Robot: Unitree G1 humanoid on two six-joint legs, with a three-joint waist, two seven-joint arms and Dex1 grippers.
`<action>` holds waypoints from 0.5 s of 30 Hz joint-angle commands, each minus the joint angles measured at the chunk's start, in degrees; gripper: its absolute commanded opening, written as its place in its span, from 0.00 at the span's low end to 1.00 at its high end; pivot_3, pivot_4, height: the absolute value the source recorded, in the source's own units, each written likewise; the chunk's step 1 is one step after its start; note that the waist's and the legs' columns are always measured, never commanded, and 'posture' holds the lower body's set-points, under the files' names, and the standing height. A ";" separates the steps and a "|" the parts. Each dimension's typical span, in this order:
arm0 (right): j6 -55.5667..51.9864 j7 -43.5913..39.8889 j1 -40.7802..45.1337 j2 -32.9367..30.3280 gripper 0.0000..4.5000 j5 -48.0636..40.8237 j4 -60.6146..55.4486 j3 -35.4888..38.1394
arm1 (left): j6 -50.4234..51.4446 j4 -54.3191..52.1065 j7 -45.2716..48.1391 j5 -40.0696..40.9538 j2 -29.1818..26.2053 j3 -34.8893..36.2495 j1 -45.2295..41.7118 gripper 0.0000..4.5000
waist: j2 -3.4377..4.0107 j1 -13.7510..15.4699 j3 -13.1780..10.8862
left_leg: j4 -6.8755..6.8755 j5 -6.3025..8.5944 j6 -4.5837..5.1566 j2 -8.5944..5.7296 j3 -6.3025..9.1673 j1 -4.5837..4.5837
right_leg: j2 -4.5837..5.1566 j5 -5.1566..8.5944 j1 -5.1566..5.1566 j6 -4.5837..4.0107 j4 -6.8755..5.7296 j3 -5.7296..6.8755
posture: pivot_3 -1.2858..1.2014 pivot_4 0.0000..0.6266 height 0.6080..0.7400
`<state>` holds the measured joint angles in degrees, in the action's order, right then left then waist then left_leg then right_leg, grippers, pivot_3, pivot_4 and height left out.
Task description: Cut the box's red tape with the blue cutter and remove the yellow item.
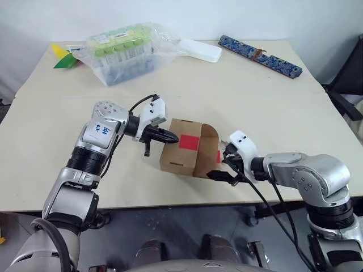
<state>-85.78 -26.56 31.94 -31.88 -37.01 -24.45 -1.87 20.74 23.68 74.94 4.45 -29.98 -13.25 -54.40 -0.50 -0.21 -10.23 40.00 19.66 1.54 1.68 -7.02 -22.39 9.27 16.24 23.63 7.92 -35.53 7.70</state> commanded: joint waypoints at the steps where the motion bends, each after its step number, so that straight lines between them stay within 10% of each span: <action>1: -2.03 -0.52 1.46 3.70 1.00 -2.48 1.15 5.03 | 1.33 -0.33 -0.24 -0.65 -0.48 -1.25 1.91 0.00 | 0.00 -0.01 0.00 | 0.00 0.00 0.00 0.00 0.00 0.00 | 0.00 0.00 0.00 0.00 0.00 0.00 | 0.52 0.24 1.00; 11: -6.65 2.54 4.28 15.02 1.00 -1.52 13.63 14.65 | 1.75 -0.96 -0.02 -0.65 -0.05 -1.50 1.88 0.00 | 0.02 -0.16 0.01 | 0.01 0.00 0.00 0.01 -0.01 0.05 | 0.00 0.00 -0.02 0.00 -0.04 -0.04 | 0.52 0.24 1.00; 15: -6.72 4.10 4.42 16.74 0.80 -1.11 15.53 16.37 | 1.80 -1.14 0.04 -0.73 -0.17 -1.57 1.96 0.00 | 0.03 -0.27 0.02 | 0.01 -0.01 -0.02 0.01 0.00 0.11 | 0.00 0.00 -0.03 0.00 -0.08 -0.12 | 0.52 0.24 1.00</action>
<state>-92.21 -23.49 35.90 -15.79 -38.31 -9.52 13.82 22.05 22.96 74.60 4.44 -30.03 -12.87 -53.78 -0.47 -0.48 -10.21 40.02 19.64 1.52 1.69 -7.02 -22.27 9.27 16.24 23.60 7.92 -35.61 7.57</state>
